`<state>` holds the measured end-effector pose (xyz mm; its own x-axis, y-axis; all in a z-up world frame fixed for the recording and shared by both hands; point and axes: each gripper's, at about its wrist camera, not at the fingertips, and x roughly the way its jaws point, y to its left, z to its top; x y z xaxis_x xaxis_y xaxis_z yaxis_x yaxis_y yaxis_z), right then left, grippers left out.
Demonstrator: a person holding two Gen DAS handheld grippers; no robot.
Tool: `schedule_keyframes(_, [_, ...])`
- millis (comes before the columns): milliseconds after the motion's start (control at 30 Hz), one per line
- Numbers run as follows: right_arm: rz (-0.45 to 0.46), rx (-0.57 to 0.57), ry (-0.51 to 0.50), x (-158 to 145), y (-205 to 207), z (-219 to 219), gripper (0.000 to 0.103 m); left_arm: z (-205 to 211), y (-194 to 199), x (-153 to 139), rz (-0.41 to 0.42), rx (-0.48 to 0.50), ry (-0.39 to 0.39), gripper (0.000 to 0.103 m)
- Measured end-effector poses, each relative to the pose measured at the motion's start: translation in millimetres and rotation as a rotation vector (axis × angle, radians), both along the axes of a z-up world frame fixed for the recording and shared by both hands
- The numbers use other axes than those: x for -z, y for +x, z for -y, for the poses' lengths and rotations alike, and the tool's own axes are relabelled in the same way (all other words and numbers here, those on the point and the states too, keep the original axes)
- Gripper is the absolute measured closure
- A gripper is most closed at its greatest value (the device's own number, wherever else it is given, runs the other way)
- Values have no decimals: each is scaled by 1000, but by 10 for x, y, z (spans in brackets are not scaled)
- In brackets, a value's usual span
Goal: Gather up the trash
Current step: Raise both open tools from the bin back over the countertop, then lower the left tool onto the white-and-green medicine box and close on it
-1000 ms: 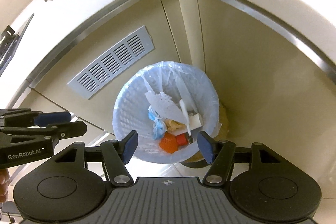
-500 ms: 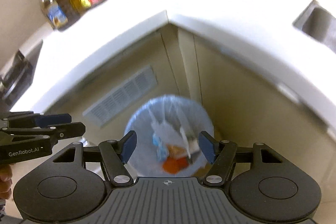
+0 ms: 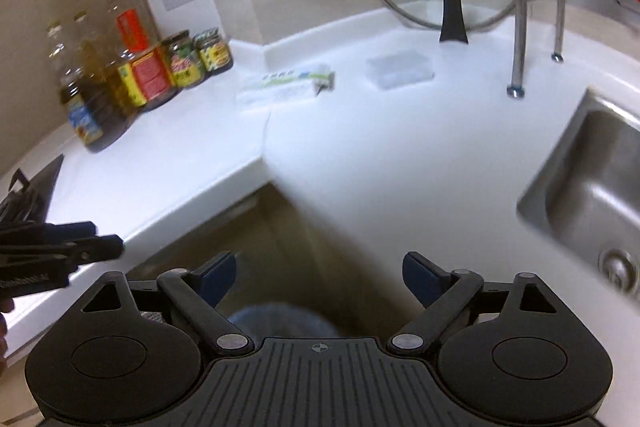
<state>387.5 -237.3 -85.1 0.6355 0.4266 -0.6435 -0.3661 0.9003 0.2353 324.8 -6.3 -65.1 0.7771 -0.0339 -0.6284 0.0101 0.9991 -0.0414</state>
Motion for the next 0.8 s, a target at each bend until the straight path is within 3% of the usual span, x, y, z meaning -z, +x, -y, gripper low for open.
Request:
schedule_keyframes(267, [48, -38, -26, -34, 902, 272, 11, 164, 875, -159, 52, -49, 56, 50])
schedule_keyframes(367, [67, -48, -48, -9, 1202, 332, 11, 257, 1169, -158, 66, -51, 93, 44])
schedule_keyframes(500, [77, -52, -60, 48, 1578, 367, 11, 358, 1543, -105, 66, -46, 128, 43])
schedule_keyframes(800, [72, -82, -46, 148, 2046, 348, 11, 428, 2218, 103, 30, 6, 254, 37])
